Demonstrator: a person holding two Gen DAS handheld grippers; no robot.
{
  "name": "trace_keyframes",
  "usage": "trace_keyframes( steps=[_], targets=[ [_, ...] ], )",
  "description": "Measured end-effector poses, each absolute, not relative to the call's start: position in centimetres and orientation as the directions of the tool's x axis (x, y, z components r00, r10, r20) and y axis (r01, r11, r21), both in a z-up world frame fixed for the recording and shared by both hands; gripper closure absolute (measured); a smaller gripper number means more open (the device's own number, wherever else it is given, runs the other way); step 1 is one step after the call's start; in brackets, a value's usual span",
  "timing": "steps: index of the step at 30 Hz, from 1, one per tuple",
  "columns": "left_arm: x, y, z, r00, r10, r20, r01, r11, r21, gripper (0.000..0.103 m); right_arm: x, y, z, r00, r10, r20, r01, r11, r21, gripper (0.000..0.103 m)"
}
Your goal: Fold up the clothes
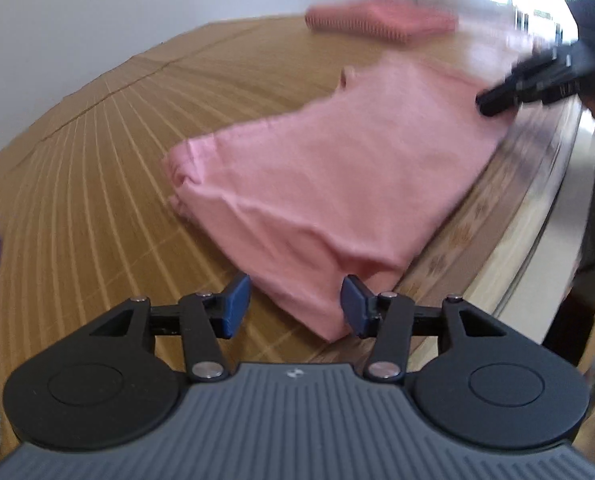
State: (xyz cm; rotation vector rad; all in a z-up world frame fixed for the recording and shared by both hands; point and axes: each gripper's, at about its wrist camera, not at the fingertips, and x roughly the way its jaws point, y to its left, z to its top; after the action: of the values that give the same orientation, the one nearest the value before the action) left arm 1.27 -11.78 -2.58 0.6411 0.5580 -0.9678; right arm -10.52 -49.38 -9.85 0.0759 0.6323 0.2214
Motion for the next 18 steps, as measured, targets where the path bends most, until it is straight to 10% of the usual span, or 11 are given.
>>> trace_keyframes(
  steps=[11, 18],
  targets=[
    [0.9, -9.7, -1.3, 0.593, -0.462, -0.659, 0.791, 0.486, 0.371, 0.045, -10.0, -50.8, -11.2, 0.769, 0.158, -0.620, -0.112, 0.987, 0.113, 0.094],
    [-2.2, -9.6, 0.2, 0.507, -0.605, -0.614, 0.860, 0.402, 0.314, 0.045, -11.4, -47.2, -9.2, 0.788, 0.286, -0.545, -0.290, 0.954, 0.081, 0.071]
  ],
)
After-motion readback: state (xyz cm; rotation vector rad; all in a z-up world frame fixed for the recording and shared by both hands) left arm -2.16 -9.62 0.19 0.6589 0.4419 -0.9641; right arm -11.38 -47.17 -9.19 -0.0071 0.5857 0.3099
